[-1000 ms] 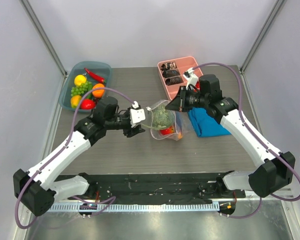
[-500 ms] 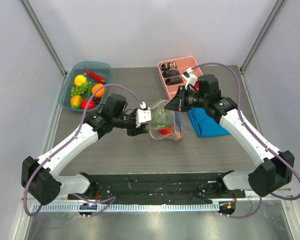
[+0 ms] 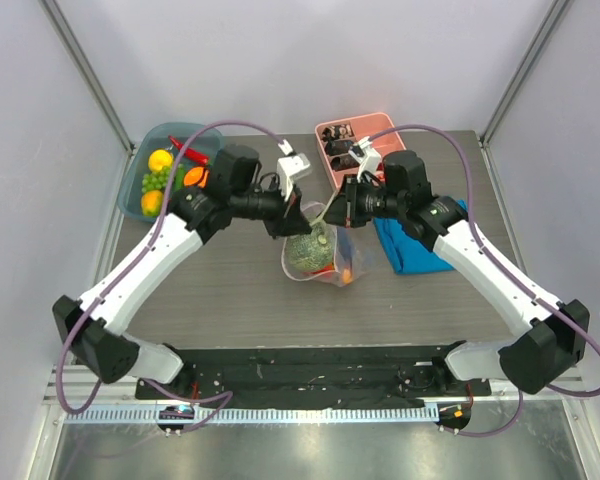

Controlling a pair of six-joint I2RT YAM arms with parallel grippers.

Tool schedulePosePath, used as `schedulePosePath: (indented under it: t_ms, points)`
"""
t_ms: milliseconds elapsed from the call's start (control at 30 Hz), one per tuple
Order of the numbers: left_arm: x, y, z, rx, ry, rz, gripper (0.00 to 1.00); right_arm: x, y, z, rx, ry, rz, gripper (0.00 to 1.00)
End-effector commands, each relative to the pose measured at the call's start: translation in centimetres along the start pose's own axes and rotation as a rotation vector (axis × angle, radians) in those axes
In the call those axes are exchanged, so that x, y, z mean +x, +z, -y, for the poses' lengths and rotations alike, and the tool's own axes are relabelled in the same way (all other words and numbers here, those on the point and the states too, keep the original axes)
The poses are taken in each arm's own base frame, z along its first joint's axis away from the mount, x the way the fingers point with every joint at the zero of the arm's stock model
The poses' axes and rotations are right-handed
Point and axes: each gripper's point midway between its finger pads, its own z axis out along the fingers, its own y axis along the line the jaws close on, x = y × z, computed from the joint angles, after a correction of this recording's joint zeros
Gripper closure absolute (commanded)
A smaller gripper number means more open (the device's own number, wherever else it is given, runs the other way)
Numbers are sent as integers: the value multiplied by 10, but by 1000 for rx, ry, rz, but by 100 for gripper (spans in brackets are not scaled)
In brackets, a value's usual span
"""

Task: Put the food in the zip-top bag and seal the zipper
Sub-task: Adjust the fake fruit in the zipper food storage bag.

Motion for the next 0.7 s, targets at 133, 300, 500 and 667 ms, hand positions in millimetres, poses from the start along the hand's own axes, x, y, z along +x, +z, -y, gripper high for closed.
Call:
schedulePosePath:
  t_ms: [133, 300, 500, 667]
  points:
    - [18, 17, -35, -335, -661, -127, 100, -57, -13, -64, -120, -59, 158, 99]
    - [47, 24, -58, -560, -637, -186, 100, -68, -6, -75, -177, 9, 173, 99]
    - [70, 36, -77, -662, -612, -289, 100, -77, -1, -90, -254, 51, 178, 99]
    - [91, 38, -89, -651, -750, -333, 100, -86, -5, -101, -283, 48, 193, 99]
